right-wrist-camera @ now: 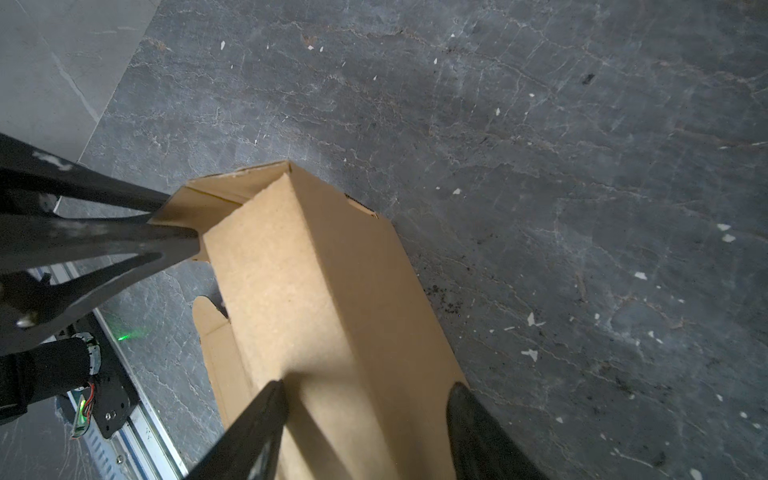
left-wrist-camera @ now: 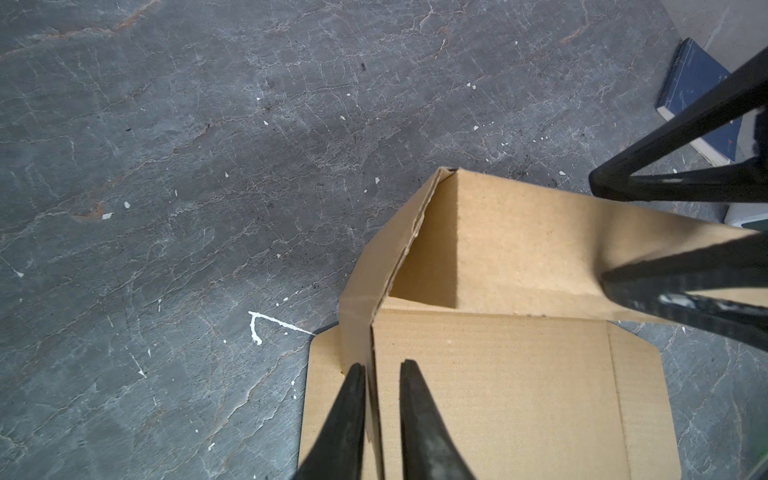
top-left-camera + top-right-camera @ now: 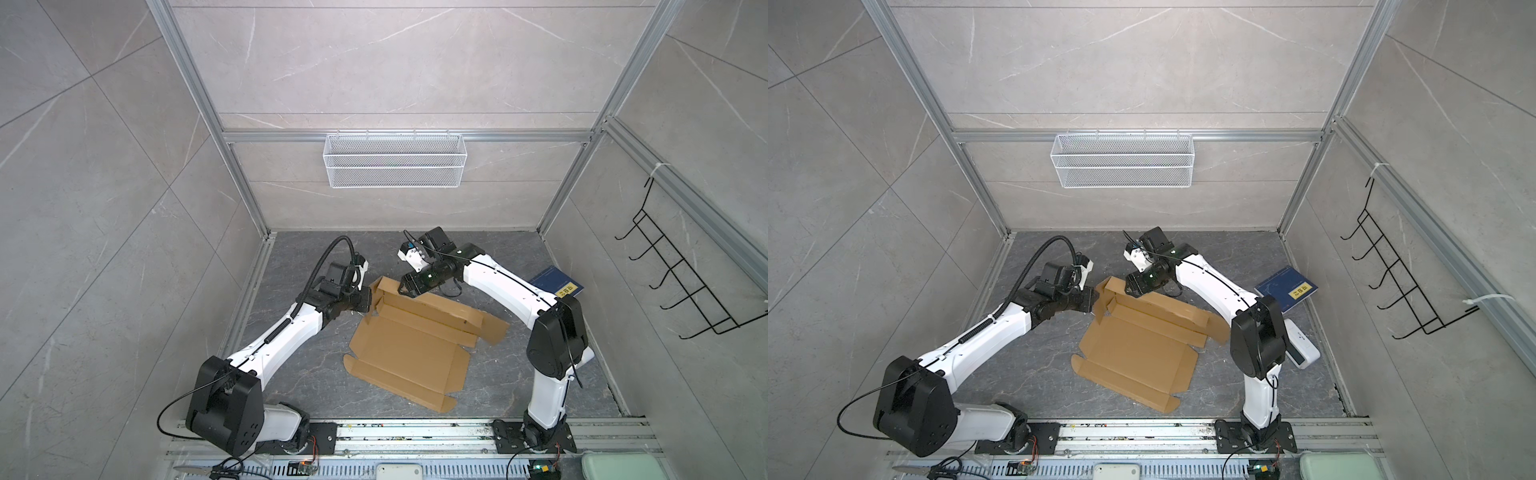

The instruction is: Fold the paper box

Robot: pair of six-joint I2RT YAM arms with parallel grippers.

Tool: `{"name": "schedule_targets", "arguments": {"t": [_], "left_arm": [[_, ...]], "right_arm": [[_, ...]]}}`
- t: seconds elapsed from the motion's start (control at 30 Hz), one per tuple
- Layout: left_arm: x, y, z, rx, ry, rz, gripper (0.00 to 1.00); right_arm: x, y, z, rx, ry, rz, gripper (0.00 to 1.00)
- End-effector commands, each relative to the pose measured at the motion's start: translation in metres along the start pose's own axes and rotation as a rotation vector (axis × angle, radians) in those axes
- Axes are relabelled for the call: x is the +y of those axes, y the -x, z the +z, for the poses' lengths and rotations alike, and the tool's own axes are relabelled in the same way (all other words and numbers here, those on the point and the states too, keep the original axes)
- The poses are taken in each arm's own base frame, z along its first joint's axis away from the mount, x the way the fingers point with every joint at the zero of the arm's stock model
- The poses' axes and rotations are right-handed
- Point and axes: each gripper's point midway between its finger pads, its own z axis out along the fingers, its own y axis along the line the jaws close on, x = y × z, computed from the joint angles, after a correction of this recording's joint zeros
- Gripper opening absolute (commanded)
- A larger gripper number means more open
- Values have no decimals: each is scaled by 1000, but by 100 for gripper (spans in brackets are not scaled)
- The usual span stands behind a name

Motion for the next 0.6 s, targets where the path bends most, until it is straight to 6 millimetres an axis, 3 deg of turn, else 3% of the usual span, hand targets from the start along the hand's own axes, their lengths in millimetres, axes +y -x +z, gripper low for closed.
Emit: {"name": "schedule_targets", "arguments": {"t": [0.0, 0.33, 0.47, 0.57], "left_arm": [[-12, 15, -18, -36, -35, 41, 25], [-16, 32, -37, -60, -81, 66, 49], [-11, 48, -53, -104, -116, 34, 51], [6, 60, -65, -155, -130, -42, 52]], "right_arm": [[-11, -23, 16, 104, -40, 5, 62], [-15, -29, 21, 126, -51, 4, 61], [-16, -32, 23, 136, -54, 1, 60], [-17, -31, 23, 135, -58, 0, 60]]}}
